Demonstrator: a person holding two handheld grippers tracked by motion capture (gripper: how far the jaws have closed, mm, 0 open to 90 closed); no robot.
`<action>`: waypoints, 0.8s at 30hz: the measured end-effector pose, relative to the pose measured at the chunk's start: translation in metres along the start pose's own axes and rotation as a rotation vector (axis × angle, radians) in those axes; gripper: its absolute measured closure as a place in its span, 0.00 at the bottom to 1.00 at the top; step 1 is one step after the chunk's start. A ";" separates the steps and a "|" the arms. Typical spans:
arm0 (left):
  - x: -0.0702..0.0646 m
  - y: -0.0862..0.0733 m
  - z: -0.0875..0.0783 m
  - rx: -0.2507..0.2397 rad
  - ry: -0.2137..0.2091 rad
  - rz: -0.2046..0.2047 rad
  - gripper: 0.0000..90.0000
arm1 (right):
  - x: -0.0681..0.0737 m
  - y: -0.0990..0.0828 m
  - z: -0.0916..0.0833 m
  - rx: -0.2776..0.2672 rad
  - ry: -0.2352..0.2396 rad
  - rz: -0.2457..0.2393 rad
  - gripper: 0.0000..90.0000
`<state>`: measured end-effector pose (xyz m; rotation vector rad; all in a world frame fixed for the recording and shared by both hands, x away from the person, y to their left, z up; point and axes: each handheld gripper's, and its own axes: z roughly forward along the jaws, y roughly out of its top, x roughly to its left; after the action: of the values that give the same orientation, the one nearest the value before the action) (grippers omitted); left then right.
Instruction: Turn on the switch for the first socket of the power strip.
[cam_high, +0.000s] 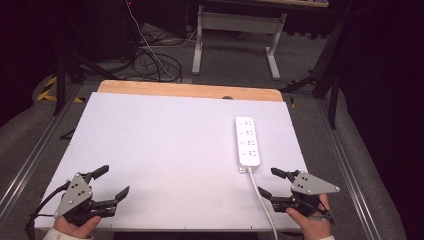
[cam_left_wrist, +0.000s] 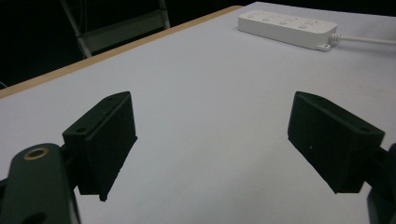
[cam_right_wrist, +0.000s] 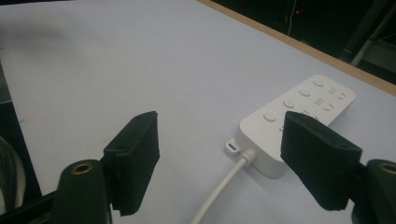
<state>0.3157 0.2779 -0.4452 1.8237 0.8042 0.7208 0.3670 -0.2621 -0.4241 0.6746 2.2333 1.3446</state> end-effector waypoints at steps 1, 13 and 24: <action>0.000 0.000 0.000 0.000 0.000 0.001 0.18 | -0.001 0.002 0.001 0.000 0.001 0.002 0.31; 0.000 0.000 0.000 0.001 -0.003 0.002 0.18 | -0.010 0.024 0.009 -0.007 -0.007 -0.007 0.32; 0.000 0.000 -0.001 0.000 -0.002 0.017 0.18 | -0.015 0.036 0.009 -0.010 -0.019 -0.017 0.33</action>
<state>0.3152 0.2779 -0.4447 1.8328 0.7889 0.7300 0.3906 -0.2507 -0.3940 0.6607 2.2112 1.3340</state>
